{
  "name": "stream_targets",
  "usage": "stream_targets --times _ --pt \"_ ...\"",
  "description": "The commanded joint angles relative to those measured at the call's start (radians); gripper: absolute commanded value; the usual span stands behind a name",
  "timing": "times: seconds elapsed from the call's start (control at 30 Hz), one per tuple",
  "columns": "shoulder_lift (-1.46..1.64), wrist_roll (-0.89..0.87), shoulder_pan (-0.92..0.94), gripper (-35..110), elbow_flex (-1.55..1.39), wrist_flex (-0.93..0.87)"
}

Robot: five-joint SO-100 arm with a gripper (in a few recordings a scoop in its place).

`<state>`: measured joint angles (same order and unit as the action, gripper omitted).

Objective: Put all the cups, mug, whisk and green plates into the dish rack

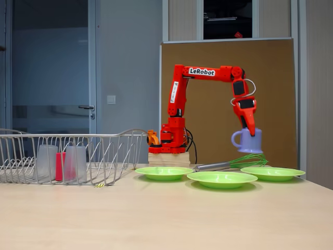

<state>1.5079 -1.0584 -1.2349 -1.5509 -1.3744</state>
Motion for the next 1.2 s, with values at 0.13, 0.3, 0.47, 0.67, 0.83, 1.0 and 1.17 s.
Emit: stream_targets --times 0.13,0.3,0.47,0.67,0.83,1.0,1.17 --pt "0.242 0.359 0.242 16 0.04 -0.206" --pt "0.368 0.75 0.555 17 0.035 -0.272" --pt "0.371 1.134 0.922 15 0.094 -0.302" --pt "0.261 1.451 1.246 15 0.241 -0.316" --pt "0.123 1.614 1.428 16 0.445 -0.354" --pt "-0.052 1.709 1.555 14 0.615 -0.38" --pt "-0.189 1.726 1.598 15 0.634 -0.35"
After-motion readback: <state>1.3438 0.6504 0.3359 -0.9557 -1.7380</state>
